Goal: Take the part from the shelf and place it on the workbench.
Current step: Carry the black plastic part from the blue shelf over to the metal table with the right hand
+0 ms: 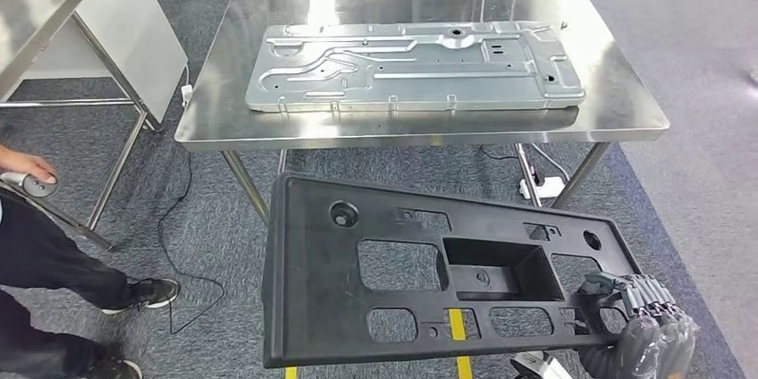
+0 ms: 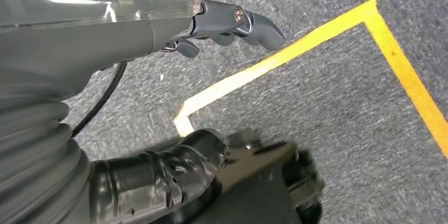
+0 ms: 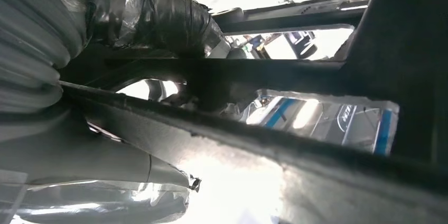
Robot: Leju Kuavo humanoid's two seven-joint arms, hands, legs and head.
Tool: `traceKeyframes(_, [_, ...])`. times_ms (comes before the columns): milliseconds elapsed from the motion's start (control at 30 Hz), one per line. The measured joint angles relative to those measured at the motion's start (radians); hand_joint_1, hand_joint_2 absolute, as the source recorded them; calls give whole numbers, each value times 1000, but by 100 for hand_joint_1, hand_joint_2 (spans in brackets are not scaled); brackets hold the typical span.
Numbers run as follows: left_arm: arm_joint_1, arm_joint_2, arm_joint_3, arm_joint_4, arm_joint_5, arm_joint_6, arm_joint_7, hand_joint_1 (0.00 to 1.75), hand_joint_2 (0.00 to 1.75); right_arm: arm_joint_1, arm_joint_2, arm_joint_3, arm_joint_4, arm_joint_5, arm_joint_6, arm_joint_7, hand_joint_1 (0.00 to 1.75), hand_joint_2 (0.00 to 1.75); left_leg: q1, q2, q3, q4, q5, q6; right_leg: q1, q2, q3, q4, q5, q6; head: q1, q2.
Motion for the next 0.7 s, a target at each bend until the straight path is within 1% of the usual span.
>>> traceKeyframes(33, [-1,1,0,0,0,1,0,0,175,0,0,0,0,-1,0,0,175,175,-8,1,11,-46,15,12,-1,0,5,-2,-5,3,0,0])
traceKeyframes(67, [-3,2,0,0,0,1,0,0,175,-1,0,0,1,-2,0,0,175,175,-16,1,19,-75,20,20,-4,0,8,-5,-8,7,0,0])
traceKeyframes(133, [-3,2,0,0,0,2,0,0,175,-1,0,0,1,-2,0,1,175,175,-23,0,31,-105,14,28,-8,-1,17,-2,-4,19,-2,0])
traceKeyframes(167, [0,2,0,0,0,2,0,0,175,-2,0,0,1,-2,0,2,175,175,-22,0,46,-119,27,31,-10,-2,22,3,-4,24,-3,0])
traceKeyframes(200, [2,2,0,0,0,3,0,0,175,-2,-1,0,1,-2,0,2,175,175,-19,0,61,-131,34,34,-10,-2,24,16,-8,27,-2,0])
traceKeyframes(233, [3,2,0,0,0,3,0,0,175,-3,-2,-1,1,-2,0,3,175,175,-16,1,75,-139,37,36,-10,-1,15,40,-23,30,-1,0])
traceKeyframes(267, [1,2,0,0,0,3,0,0,175,-4,-3,-1,1,-3,0,3,175,175,-13,1,86,-144,38,36,-11,-1,-8,81,-47,34,-1,0])
traceKeyframes(333, [-4,0,-1,0,0,3,0,0,175,-5,-4,-1,1,-3,0,3,175,175,-13,0,94,-145,31,36,-14,0,-81,192,-96,46,-1,0])
traceKeyframes(367, [-4,0,-1,0,0,3,0,0,175,-5,-5,-1,1,-3,0,3,175,175,-12,-1,99,-144,25,34,-16,0,-114,230,-104,52,-1,0])
traceKeyframes(400, [-3,0,-1,0,0,3,0,0,175,-4,-5,-1,1,-3,0,3,175,175,-11,-2,106,-144,19,32,-19,0,-133,239,-93,55,-1,0])
traceKeyframes(433, [-2,-1,-1,0,0,3,0,0,175,-4,-6,-1,1,-3,0,3,175,175,-9,-3,115,-143,10,27,-22,-1,-134,212,-62,58,0,0])
traceKeyframes(467, [0,-1,-1,0,0,3,0,0,175,-4,-7,-1,1,-3,0,3,175,175,-6,-4,126,-142,1,22,-25,-1,-119,154,-13,61,0,0])
traceKeyframes(500, [1,-2,-1,0,0,3,0,0,175,-4,-7,-1,2,-3,0,3,175,175,-4,-5,136,-140,-9,15,-27,-1,-102,96,27,63,0,0])
traceKeyframes(533, [0,-2,-1,0,0,3,0,0,175,-5,-7,-1,3,-3,0,3,175,175,-3,-6,142,-137,-18,9,-26,-2,-89,47,47,60,0,0])
traceKeyframes(567, [-2,-2,-1,0,0,3,0,0,175,-4,-7,-1,3,-4,0,3,175,175,-4,-6,143,-134,-25,2,-24,-3,-82,19,60,54,0,0])
traceKeyframes(633, [-5,-2,-1,0,0,3,0,0,175,-2,-7,-1,4,-4,0,3,175,175,-5,-8,145,-128,-32,-10,-18,-4,-80,10,51,32,0,0])
traceKeyframes(667, [-5,-2,-2,0,0,3,1,0,175,-2,-8,-2,4,-4,0,3,175,175,-5,-7,144,-124,-34,-14,-18,-2,-76,10,57,23,-1,0])
traceKeyframes(700, [-6,-2,-2,0,0,3,1,0,175,-2,-8,-2,4,-4,0,4,175,175,-4,-7,140,-107,-34,-18,-19,-1,-70,7,54,16,-1,0])
